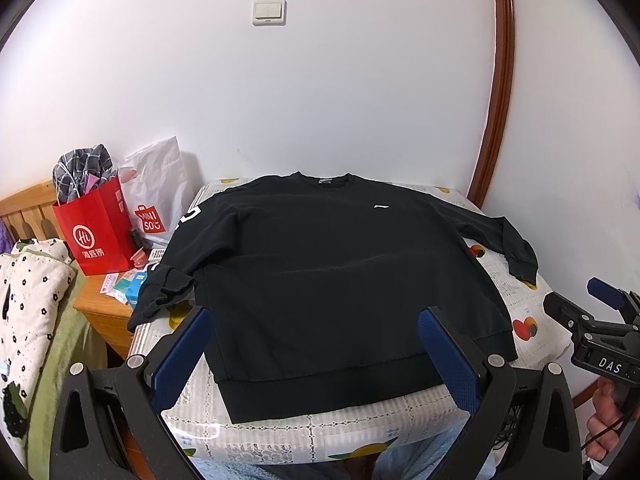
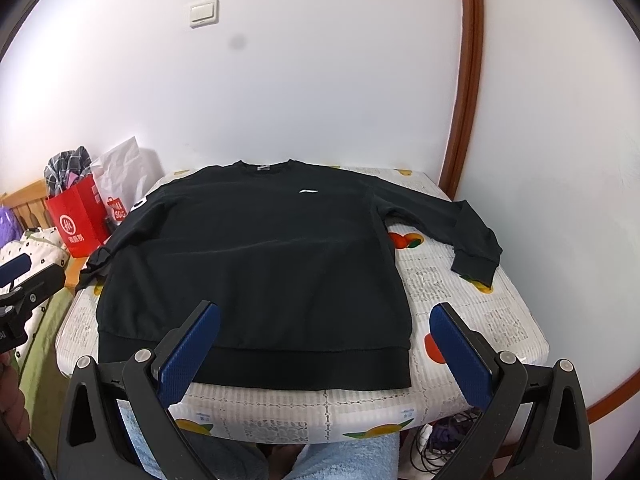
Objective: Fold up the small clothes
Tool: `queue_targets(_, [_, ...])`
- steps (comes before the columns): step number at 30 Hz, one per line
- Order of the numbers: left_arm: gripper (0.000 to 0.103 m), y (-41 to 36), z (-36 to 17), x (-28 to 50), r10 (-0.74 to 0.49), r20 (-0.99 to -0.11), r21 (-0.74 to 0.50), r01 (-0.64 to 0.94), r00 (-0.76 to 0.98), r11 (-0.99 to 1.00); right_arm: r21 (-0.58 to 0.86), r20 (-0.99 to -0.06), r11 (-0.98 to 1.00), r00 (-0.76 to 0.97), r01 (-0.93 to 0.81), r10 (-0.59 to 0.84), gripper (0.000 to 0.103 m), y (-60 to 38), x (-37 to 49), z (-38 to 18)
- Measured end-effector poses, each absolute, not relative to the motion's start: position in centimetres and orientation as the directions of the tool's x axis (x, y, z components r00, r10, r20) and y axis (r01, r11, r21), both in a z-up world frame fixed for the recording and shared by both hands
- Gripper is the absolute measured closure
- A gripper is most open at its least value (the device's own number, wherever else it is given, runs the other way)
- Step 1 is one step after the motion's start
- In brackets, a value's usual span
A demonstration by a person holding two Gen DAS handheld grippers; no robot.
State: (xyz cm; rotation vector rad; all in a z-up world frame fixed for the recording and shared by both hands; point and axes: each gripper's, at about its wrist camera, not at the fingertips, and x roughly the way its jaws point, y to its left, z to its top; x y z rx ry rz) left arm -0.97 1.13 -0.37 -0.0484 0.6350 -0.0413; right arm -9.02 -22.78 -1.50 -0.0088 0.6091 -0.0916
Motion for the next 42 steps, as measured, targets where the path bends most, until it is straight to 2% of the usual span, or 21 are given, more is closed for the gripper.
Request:
queue_targets(8, [0.000,2.8,-0.7,-1.2,-0.078,-0.587,-0.105,0.019,0.806,0.994,-0.054,-0.565,0.995,0.819,0.085,-0.100,0.000,-22.1,-9.3,-1.5])
queue_targets(22, [0.000,3.1,0.1,-1.2,-0.023,-0.574,-0.078,-0.026,0.819,0.997,-0.045,-0.513,0.993,0.850,0.113,-0.120,0.000,-22.6,-10.0,-1.0])
queue_targets(31, [0.000,3.6,-1.2,1.0,-0.042,-0.579,-0.090,-0.012,0.814,0.996,-0.036,-0.555,0.991,0.822,0.129,-0.127,0.000,-23.8,-7.6,-2.4])
queue_targets(39, [0.000,3.4,-2.2,3.9,0.012,-0.595,-0.008,-0.020,0.804,1.000,-0.036,-0.554,0.992,0.823,0.124,-0.123,0.000,-24.0,-5.4,-2.4])
queue_targets(42, [0.000,4.1,-2.9,5.2,0.005,-0.612,-0.014,-0.018,0.791,1.000,-0.037,-0.556,0.993,0.823,0.113,-0.114,0.000,-23.9,-4.3,-2.7])
